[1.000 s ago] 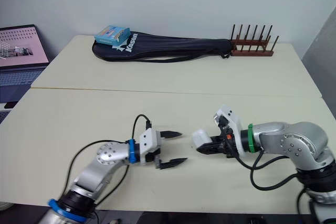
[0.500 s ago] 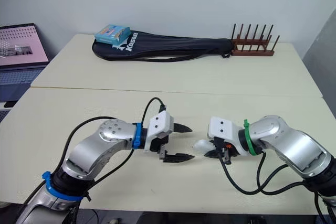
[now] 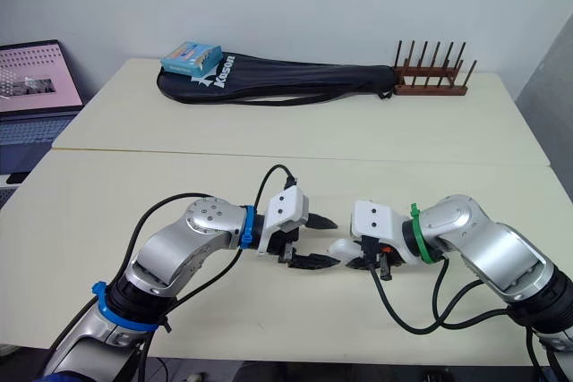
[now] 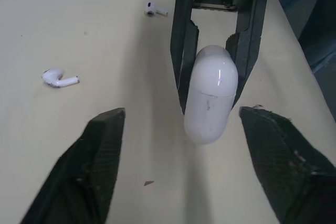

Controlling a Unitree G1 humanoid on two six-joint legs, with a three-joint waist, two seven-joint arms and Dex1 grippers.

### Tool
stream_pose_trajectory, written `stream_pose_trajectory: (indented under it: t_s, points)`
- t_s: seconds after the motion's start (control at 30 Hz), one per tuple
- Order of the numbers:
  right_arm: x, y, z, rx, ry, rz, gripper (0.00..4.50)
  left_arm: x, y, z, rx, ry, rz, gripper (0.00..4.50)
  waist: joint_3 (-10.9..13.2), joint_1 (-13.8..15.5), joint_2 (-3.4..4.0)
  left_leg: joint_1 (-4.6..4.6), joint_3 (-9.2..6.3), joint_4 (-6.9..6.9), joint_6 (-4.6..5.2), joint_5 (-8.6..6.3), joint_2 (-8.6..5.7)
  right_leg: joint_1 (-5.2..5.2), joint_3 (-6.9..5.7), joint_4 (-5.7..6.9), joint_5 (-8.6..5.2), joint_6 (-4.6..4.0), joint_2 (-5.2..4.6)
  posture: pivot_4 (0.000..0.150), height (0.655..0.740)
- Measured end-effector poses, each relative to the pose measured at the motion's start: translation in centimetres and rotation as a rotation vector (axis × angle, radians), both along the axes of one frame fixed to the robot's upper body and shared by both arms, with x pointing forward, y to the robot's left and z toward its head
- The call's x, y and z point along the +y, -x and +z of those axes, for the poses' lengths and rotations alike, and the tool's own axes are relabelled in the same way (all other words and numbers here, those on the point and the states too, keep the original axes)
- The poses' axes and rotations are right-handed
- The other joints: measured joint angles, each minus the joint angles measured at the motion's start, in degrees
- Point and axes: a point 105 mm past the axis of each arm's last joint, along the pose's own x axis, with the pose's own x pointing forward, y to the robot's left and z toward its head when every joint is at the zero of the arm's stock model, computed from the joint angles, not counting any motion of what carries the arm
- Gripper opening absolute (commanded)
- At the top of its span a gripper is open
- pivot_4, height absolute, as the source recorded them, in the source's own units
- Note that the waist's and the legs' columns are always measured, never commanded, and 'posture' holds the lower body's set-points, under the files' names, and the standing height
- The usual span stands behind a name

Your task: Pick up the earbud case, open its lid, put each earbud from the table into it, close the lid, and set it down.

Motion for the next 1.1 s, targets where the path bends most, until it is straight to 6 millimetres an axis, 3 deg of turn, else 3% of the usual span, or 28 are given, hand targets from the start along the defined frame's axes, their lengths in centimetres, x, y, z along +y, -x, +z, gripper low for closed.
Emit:
stream_pose_trajectory:
  t_s: [0.17,0.2,0.4,0.57,0.7,0.83,0.9,1.0,1.1]
  points:
    - [0.4,0.0,0.3,-0.003,-0.009,0.015,0.82,-0.4,0.5,-0.4,0.02,-0.006,-0.026,0.9,0.0,0.0,0.0,0.0,-0.02,0.02,0.0,0.0,0.0,0.0,-0.01,0.02,0.0,0.0,0.0,0.15,0.7274]
    - [0.4,0.0,0.4,0.004,-0.006,0.019,0.82,-0.4,0.5,-0.4,0.022,-0.006,-0.033,0.77,0.0,0.0,0.0,0.0,-0.01,0.02,0.0,0.0,0.0,0.0,-0.01,0.03,0.0,0.0,0.0,0.15,0.7274]
    - [0.5,-0.2,0.8,0.015,0.012,0.02,0.82,-0.6,0.5,-0.2,0.014,0.004,-0.035,0.77,0.0,0.0,0.0,0.0,-0.04,0.04,0.01,0.0,0.0,0.01,-0.04,0.06,0.0,0.0,0.0,0.15,0.7274]
    - [0.7,-0.2,1.5,-0.004,0.019,0.045,2.54,-0.8,0.5,-0.6,0.022,-0.002,-0.031,0.77,0.0,0.0,0.0,0.0,-0.03,0.06,0.01,0.0,-0.01,0.01,-0.03,0.06,0.0,0.0,-0.02,0.15,0.7274]
    - [-0.3,-0.4,1.9,-0.039,0.061,0.029,3.99,-0.3,0.5,-1.7,0.049,-0.007,0.009,0.77,0.0,0.0,0.0,0.0,-0.03,0.06,0.01,0.0,-0.01,0.01,-0.02,0.06,0.0,0.0,-0.04,0.15,0.7274]
    - [-1.5,-0.7,2.8,-0.086,0.08,0.017,4.03,0.7,0.5,-2.5,0.091,0.031,0.073,0.77,0.0,0.0,0.0,0.01,-0.04,0.06,0.01,0.0,0.0,0.01,-0.03,0.08,0.0,0.0,-0.05,0.15,0.7274]
    - [-1.8,-0.6,3.3,-0.114,0.059,0.029,4.03,1.2,0.6,-2.2,0.119,0.137,0.111,0.77,0.0,0.0,0.01,0.01,-0.03,0.06,0.01,0.0,0.03,0.02,-0.03,0.08,0.0,0.0,-0.06,0.15,0.7274]
    - [-1.5,-0.3,4.0,-0.159,-0.001,0.053,4.03,1.8,0.9,-2.1,0.163,0.336,0.17,0.77,0.0,0.1,0.0,0.01,-0.02,0.07,0.01,0.0,0.04,0.02,-0.03,0.08,0.0,0.0,-0.1,0.15,0.7274]
    - [-0.8,0.0,4.0,-0.178,-0.048,0.062,4.03,2.4,1.2,-2.4,0.145,0.386,0.192,0.77,0.0,0.0,0.0,0.1,-0.06,0.08,0.01,0.02,0.01,0.15,-0.02,0.14,0.01,-0.01,-0.09,0.15,0.7274]
